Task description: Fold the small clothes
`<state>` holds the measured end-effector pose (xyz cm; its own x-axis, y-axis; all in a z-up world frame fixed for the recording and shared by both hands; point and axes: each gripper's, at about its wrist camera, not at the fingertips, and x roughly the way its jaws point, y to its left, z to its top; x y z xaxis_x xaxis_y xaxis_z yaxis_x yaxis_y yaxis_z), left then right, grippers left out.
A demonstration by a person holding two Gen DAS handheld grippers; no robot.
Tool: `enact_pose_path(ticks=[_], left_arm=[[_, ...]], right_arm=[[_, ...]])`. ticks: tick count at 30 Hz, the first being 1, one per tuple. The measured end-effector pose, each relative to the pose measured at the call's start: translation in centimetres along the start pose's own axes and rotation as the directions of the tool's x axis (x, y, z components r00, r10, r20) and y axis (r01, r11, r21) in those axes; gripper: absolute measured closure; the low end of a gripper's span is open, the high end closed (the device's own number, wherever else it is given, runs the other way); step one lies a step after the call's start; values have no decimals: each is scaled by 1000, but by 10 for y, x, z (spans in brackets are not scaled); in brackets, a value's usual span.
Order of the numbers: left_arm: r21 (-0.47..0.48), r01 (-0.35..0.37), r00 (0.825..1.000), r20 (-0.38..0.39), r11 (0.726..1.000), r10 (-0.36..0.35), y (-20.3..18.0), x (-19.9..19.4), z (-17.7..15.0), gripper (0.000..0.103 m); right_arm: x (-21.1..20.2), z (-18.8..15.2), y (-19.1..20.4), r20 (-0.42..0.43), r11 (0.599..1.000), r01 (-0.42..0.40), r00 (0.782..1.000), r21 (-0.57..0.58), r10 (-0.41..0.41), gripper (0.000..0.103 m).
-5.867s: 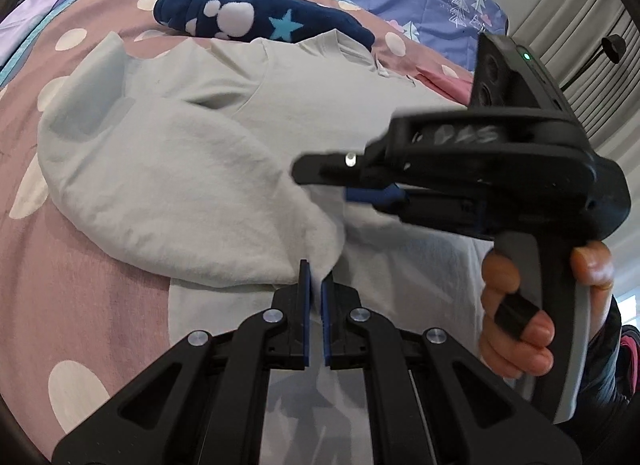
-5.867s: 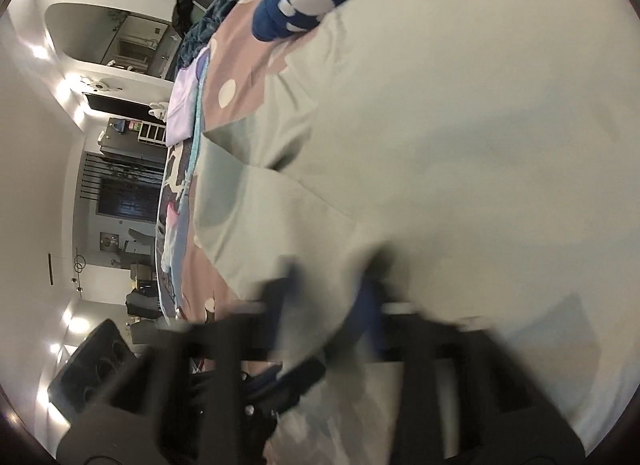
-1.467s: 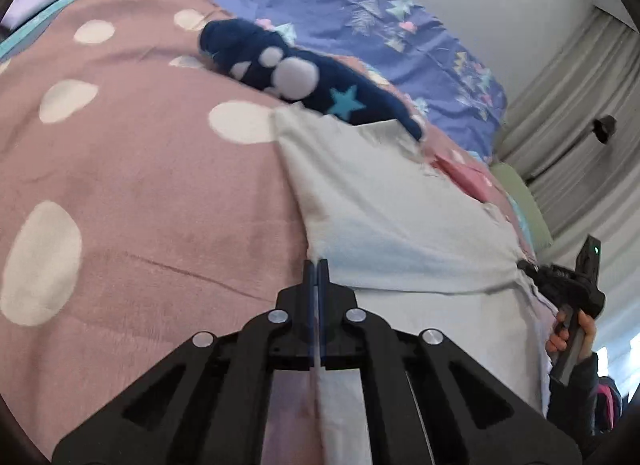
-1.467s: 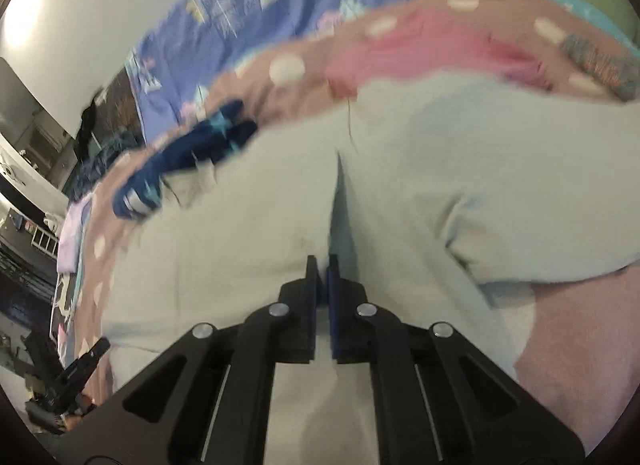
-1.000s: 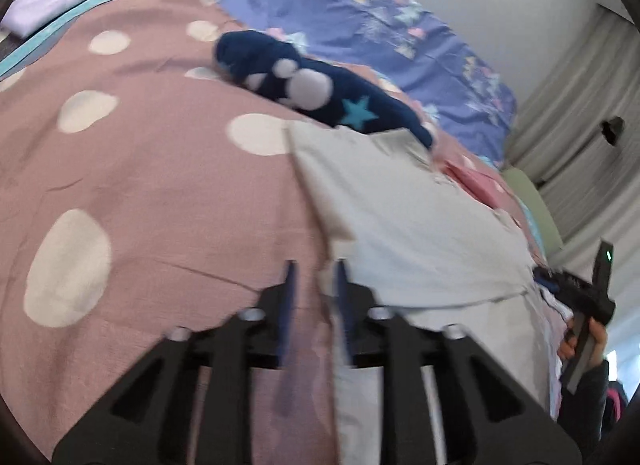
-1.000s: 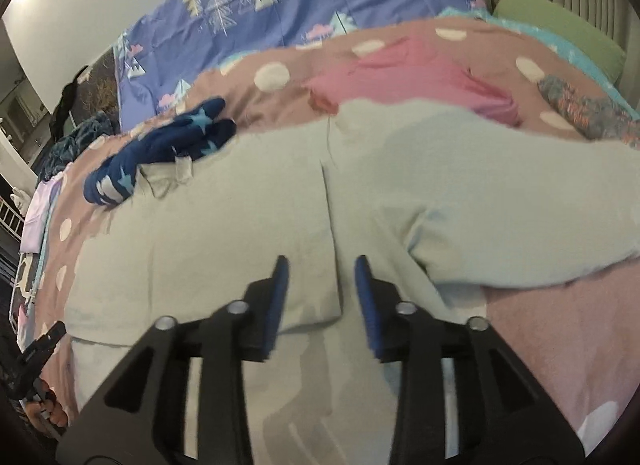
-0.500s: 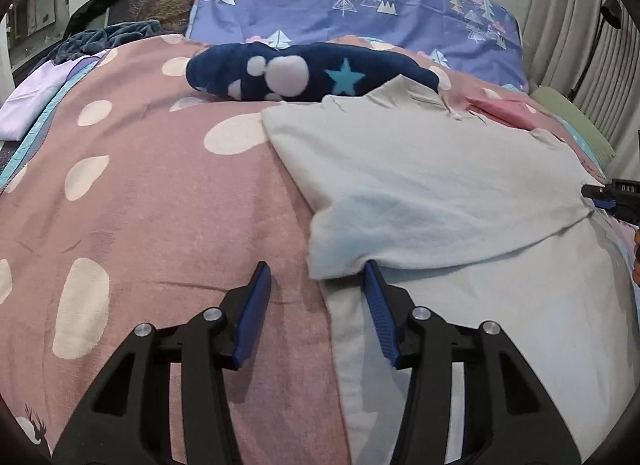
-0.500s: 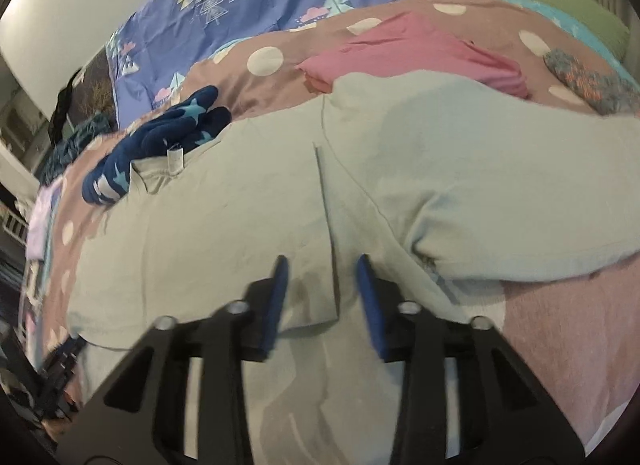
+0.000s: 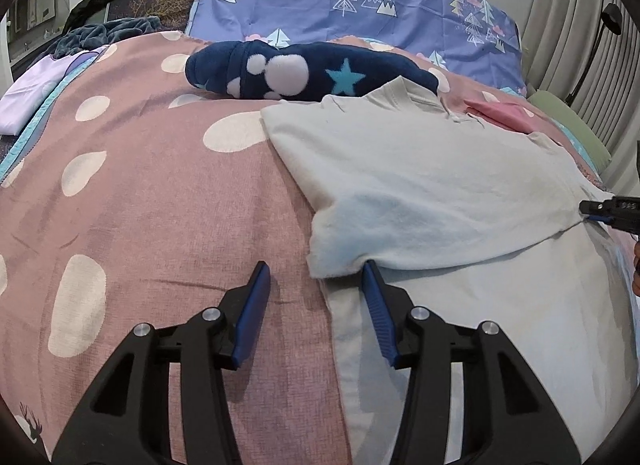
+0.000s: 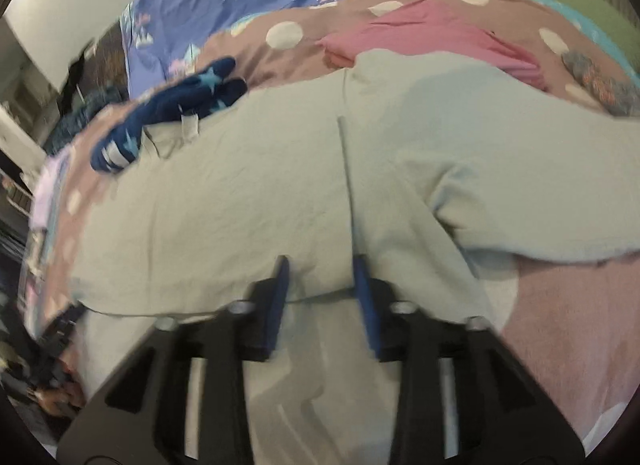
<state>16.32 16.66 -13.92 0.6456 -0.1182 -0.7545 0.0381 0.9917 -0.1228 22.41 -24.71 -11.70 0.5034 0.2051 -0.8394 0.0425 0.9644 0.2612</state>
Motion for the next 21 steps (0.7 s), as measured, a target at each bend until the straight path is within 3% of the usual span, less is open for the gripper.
enact_pose_path(ticks=[6, 8, 11, 14, 16, 19, 21], left_arm=[[1, 19, 1000, -1, 1000, -19, 2, -1, -1, 54], [4, 15, 1000, -3, 1000, -15, 1, 0, -1, 54], [12, -3, 1000, -1, 1000, 3, -1, 0, -1, 56], [5, -8, 1000, 4, 1000, 8, 0, 1, 1, 74], [-8, 21, 1000, 10, 1000, -21, 2, 1, 1, 79], [-43, 62, 998, 14, 997, -62, 7, 1, 2, 80], [-84, 103, 995, 16, 991, -102, 13, 3, 3, 80]], right_arm=[[-42, 17, 6, 160, 1000, 31, 987, -3, -30, 99], [-41, 21, 5, 151, 998, 66, 987, -19, -62, 99], [-29, 21, -6, 92, 999, 43, 995, 23, -45, 99], [-15, 18, -18, 51, 996, 58, 997, 63, -61, 94], [-11, 17, -23, 33, 992, 92, 995, 87, -95, 89], [-28, 21, -17, 112, 974, 177, 975, 138, -193, 85], [-39, 30, 11, 180, 985, 159, 969, 66, -168, 85]])
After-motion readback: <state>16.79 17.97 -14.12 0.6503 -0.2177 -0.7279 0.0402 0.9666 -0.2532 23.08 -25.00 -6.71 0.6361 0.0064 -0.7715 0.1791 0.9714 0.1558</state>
